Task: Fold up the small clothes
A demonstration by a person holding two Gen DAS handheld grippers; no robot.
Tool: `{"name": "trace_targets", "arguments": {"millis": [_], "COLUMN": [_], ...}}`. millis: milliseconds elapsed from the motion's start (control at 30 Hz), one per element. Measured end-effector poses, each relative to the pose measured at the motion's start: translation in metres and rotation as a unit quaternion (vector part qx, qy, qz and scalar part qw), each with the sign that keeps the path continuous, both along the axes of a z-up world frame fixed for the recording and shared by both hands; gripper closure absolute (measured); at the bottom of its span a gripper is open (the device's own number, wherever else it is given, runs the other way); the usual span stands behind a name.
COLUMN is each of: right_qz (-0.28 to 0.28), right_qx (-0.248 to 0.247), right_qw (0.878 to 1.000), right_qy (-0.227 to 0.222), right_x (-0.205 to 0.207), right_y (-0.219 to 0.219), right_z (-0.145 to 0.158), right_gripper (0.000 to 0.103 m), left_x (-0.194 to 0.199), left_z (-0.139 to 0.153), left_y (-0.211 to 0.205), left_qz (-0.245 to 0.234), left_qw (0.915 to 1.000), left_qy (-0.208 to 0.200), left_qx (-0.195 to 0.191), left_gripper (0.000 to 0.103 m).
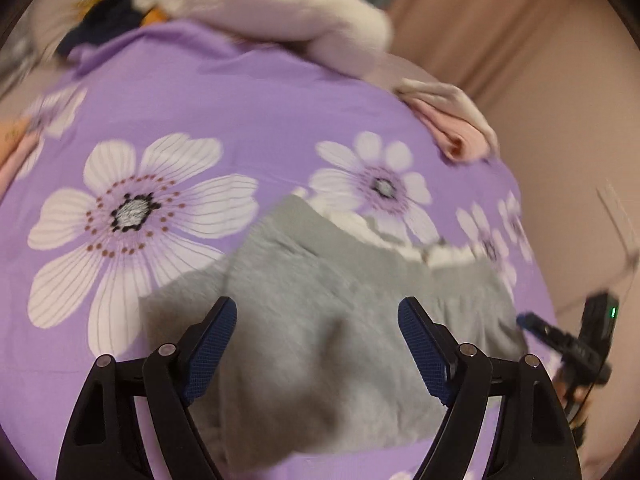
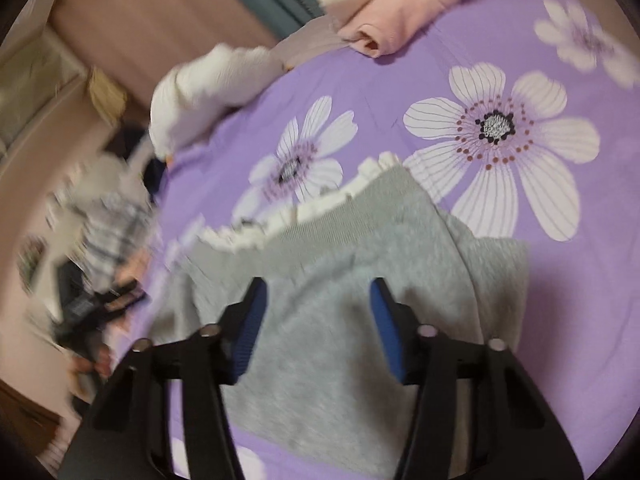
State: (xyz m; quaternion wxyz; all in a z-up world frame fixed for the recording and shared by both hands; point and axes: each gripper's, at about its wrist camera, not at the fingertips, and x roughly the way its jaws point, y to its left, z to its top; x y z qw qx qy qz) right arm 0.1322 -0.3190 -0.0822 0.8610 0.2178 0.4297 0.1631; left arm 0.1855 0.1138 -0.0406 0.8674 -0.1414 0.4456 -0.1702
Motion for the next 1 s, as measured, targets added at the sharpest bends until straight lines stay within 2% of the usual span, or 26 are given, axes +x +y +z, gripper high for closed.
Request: {"name": "trace_targets", "arguments": {"millis": [133,233,367,433,533,633,667,767,900,1000], "right_qz": [0.030,0.057,0.057,0.053,0.038,0.010,0.006,-0.006,-0.023,-0.031], "right_qx": [-0.064,-0.106,-0.233,-0.267,-0.247,-0.186,-0.172,-0.127,-0.123,-0.113], "right_qw": [0.997,0.993,0.971,0.962,0.968,0.982,0.985,0.992,0.992,0.993], "right_qy": [-0.015,-0.015,-0.001,0.011,0.015,0.021,0.016,-0.006,-0.022,-0.022], "right_x": [-0.019,-0.030,-0.040,-0.042,-0.044,-0.047,-0.051,-0.066,-0.081,-0.086], "right_y": [0.018,0.030,0.034,0.026,0.003,-0.018,-0.019,-0.029,-0.030,-0.032], "right_z": [-0.003,-0.011,-0.030,-0.040,-0.044,-0.040,-0.038,-0.029,-0.025,-0.026], "right_gripper": [0.073,0.075,0.077,0.079,0.085,0.086,0.081,0.057,0.056,0.056], "left_x": [-0.018,-0.029,-0.045,-0.052,-0.059,-0.068,-0.072,-0.088,-0.095,-0.095], "left_z": [-0.010,-0.030,-0.054,-0.054,-0.049,-0.047,-0.047,-0.052,-0.060,-0.055], "left_y": [-0.016,-0.021,-0.018,-0.009,0.009,0.038,0.046,0.067,0.074,0.065], "left_qz": [-0.039,-0.051,-0.062,-0.065,-0.045,-0.006,0.005,0.031,0.044,0.043], "left_qw": [0.9987,0.9972,0.9898,0.9892,0.9920,0.9969,0.9981,0.9990,0.9974,0.9982], "left_qy": [-0.019,-0.002,0.004,-0.002,-0.004,0.015,0.020,0.031,0.036,0.007], "left_qx": [0.027,0.055,0.128,0.131,0.118,0.077,0.058,0.008,-0.044,-0.041], "left_gripper": [0.035,0.045,0.045,0.045,0.045,0.045,0.045,0.045,0.045,0.045]}}
